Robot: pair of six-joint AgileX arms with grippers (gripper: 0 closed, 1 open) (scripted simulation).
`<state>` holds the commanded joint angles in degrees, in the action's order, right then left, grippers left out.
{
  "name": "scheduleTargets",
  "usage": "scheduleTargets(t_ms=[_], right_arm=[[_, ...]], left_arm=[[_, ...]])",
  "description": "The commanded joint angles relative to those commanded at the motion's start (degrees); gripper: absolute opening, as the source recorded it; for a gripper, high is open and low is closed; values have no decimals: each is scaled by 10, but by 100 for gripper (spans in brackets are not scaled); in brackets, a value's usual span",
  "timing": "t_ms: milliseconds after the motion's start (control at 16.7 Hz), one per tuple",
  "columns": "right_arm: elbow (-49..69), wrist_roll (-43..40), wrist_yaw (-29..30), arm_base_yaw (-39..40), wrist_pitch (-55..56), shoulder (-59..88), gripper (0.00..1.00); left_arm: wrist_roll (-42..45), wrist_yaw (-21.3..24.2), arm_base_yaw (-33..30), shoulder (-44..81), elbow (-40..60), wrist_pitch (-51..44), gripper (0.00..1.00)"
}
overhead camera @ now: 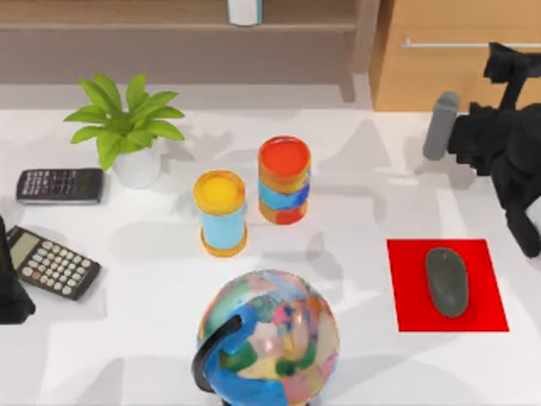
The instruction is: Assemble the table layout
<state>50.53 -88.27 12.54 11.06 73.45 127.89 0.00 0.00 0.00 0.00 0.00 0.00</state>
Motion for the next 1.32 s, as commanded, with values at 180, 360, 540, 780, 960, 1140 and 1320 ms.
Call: scheduleTargets(t_ms=[180, 360, 540, 780, 960, 1140, 1320], right_arm=[[2, 0, 0, -3, -1, 1, 100], [3, 17, 7, 9, 2, -3, 100], [11, 84, 34, 58, 5, -12, 100], [56, 229, 90, 152, -10, -27, 100], [127, 362, 139, 220, -46, -26, 100], [221, 501, 189, 269, -109, -2, 100], [327, 632, 235, 296, -192, 32, 100]], left_arm=[[0, 0, 0, 0, 0, 0, 100], [0, 0, 0, 0, 0, 0, 100], [0, 0, 0, 0, 0, 0, 100], [0, 0, 0, 0, 0, 0, 100], [0, 0, 0, 0, 0, 0, 100], [0, 0, 0, 0, 0, 0, 100], [0, 0, 0, 0, 0, 0, 100]])
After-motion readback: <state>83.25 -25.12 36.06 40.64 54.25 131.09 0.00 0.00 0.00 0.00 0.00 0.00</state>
